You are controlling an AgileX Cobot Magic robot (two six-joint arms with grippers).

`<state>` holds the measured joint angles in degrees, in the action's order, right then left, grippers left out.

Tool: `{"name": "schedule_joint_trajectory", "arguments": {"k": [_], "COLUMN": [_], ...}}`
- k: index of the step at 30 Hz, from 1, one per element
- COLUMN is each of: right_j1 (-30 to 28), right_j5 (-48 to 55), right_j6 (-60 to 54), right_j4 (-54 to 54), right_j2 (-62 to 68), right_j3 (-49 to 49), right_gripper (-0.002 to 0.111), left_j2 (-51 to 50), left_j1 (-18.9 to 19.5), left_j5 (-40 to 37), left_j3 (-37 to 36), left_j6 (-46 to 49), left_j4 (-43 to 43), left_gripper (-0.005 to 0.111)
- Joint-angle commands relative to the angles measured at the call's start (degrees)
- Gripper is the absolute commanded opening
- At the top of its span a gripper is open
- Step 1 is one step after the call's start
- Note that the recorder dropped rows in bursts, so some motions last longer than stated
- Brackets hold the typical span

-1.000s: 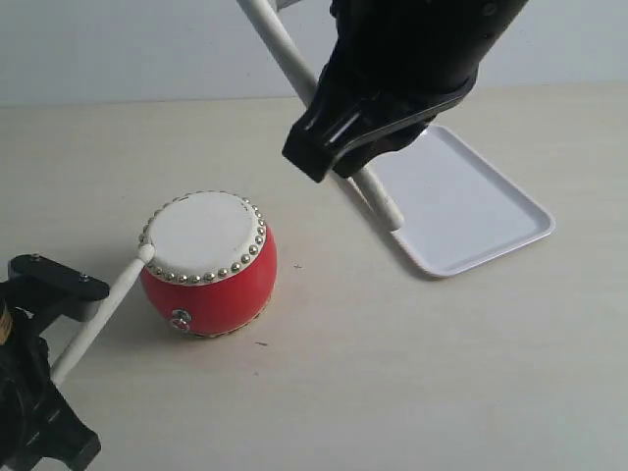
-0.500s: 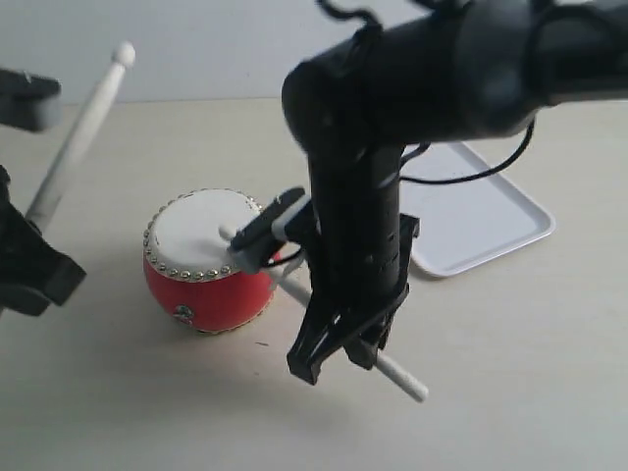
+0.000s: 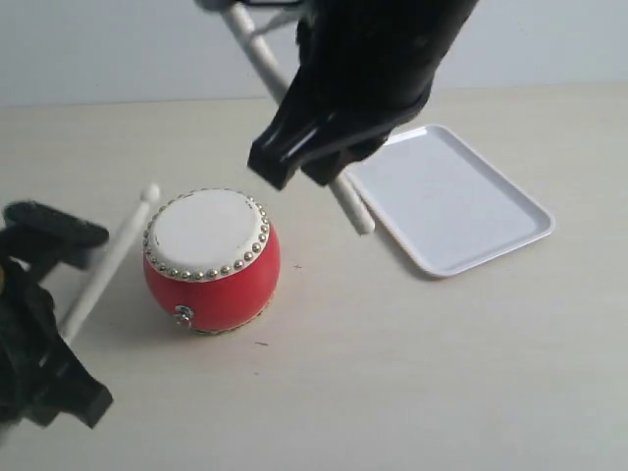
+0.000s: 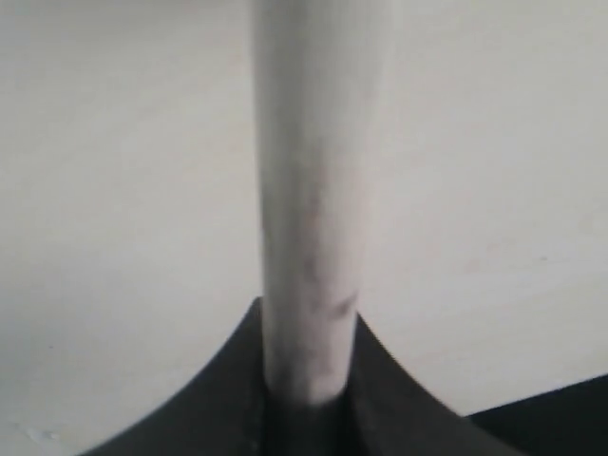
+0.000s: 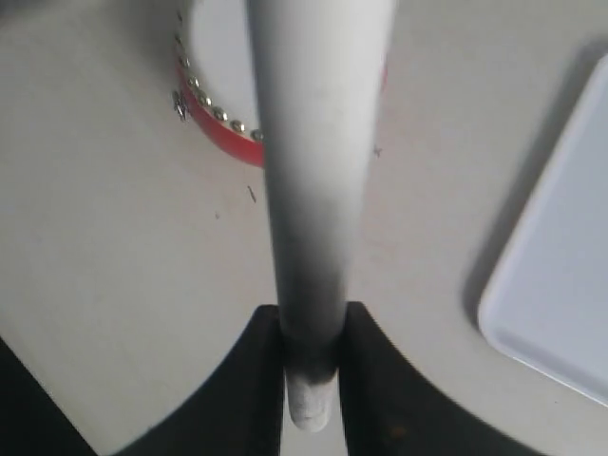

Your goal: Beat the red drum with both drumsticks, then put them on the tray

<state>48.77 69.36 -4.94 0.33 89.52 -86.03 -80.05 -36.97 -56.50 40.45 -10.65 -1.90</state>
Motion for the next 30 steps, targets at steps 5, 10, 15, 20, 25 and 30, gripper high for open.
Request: {"name": "schedule_joint_trajectory", "arguments": {"k": [5,10,15,20,25,30], "right_j1": [0.2,0.2,0.2,0.2,0.5,0.5], "right_j5": [0.6,0.6,-3.9,-5.1,-0.5,0.6], "right_j6": [0.2,-0.4,-1.1,-1.0,0.3,0.1], "right_j4": [-0.3,-0.3,0.3,1.5,0.8,-1.4], "right_j2": [-6.1,-1.4,10.4,24.1,23.7,12.0], "right_j3": [0.0,3.8,10.0,9.4,5.2,2.0], "right_gripper": [0.0,0.0,0.0,0.0,0.0,0.0], "left_j2": [-14.7,-8.4,2.4,14.0,22.6,27.8], "left_j1": [-0.3,-0.3,-0.3,-0.3,-0.3,-0.3], "left_j5": [-0.2,-4.4,-10.4,-12.6,-13.4,-9.5], "left_j3": [1.8,6.0,10.3,12.7,13.2,13.1], "left_j6": [1.4,0.8,0.3,0.3,0.3,-0.3], "left_j4": [-0.4,-0.3,-0.3,-0.3,-1.0,-1.7], "left_gripper": [0.0,0.0,0.0,0.0,0.0,0.0]}}
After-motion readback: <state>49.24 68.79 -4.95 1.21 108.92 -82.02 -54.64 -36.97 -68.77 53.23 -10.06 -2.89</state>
